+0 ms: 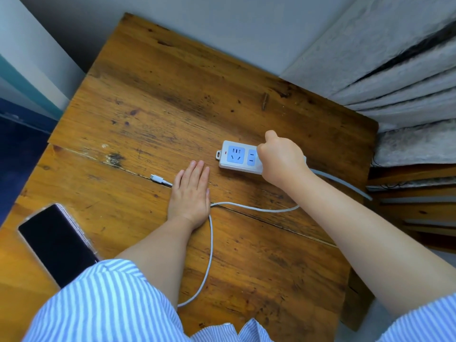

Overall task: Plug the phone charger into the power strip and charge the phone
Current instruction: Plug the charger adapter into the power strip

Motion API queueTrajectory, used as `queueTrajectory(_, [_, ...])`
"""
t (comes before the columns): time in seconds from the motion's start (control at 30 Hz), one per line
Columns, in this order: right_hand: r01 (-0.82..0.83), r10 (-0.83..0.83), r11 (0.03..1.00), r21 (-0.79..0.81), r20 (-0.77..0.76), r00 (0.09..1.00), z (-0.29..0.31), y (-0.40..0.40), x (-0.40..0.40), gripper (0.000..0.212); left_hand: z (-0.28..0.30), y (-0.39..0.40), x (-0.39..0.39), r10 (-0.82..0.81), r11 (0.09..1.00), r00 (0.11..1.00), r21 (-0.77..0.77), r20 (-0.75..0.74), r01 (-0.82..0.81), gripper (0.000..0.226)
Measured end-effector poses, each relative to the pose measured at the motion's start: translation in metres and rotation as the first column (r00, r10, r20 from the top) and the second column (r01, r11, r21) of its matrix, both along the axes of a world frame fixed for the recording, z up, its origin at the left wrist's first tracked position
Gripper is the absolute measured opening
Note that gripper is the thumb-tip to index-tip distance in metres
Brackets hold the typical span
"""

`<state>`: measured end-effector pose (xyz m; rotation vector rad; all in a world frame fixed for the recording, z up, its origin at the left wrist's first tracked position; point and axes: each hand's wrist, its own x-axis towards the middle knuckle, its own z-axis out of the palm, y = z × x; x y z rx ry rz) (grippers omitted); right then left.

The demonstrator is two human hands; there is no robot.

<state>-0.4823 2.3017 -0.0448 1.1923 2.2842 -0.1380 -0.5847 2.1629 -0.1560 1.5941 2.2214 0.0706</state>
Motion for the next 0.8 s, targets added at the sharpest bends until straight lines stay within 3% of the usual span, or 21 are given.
queueTrajectory(0.2, [-0.08, 0.076, 0.992, 0.098, 0.05, 0.996, 0.011, 0.005, 0.0, 0.038, 0.005, 0.009, -0.002, 0.0, 0.996, 1.0, 0.089, 0.013, -0.002, 0.053])
queueTrajectory(0.33, [-0.16, 0.149, 0.973, 0.164, 0.076, 0.986, 0.026, 0.019, -0.009, 0.031, 0.024, 0.025, -0.004, 0.068, 0.97, 0.985, 0.222, 0.157, -0.103, 0.045])
queueTrajectory(0.43, [-0.168, 0.141, 0.954, 0.249, 0.122, 0.982, 0.034, 0.016, -0.024, 0.03, 0.035, 0.032, -0.016, 0.158, 0.947, 0.956, 0.236, 0.249, -0.218, 0.043])
queueTrajectory(0.47, [-0.188, 0.167, 0.921, 0.342, 0.091, 0.982, 0.006, -0.051, -0.023, 0.027, 0.024, -0.032, -0.021, 0.157, 0.925, 0.965, 0.31, 0.211, -0.219, 0.043])
queueTrajectory(0.5, [-0.21, 0.171, 0.896, 0.391, 0.133, 0.976, 0.0, -0.068, -0.026, 0.024, 0.019, -0.042, -0.026, 0.164, 0.915, 0.97, 0.34, 0.18, -0.218, 0.042])
queueTrajectory(0.57, [-0.166, 0.168, 0.886, 0.433, 0.034, 0.985, -0.012, -0.075, -0.026, 0.02, 0.02, -0.041, -0.032, 0.179, 0.888, 0.95, 0.374, 0.255, -0.267, 0.042])
queueTrajectory(0.7, [-0.18, 0.238, 0.949, 0.26, -0.212, 0.948, -0.033, -0.093, -0.017, 0.024, 0.027, -0.045, -0.031, 0.186, 0.858, 0.949, 0.429, 0.256, -0.284, 0.034])
queueTrajectory(0.8, [-0.166, 0.186, 0.982, 0.087, -0.346, 0.92, -0.057, -0.122, -0.018, 0.025, 0.025, -0.058, -0.032, 0.19, 0.875, 0.951, 0.396, 0.244, -0.277, 0.031])
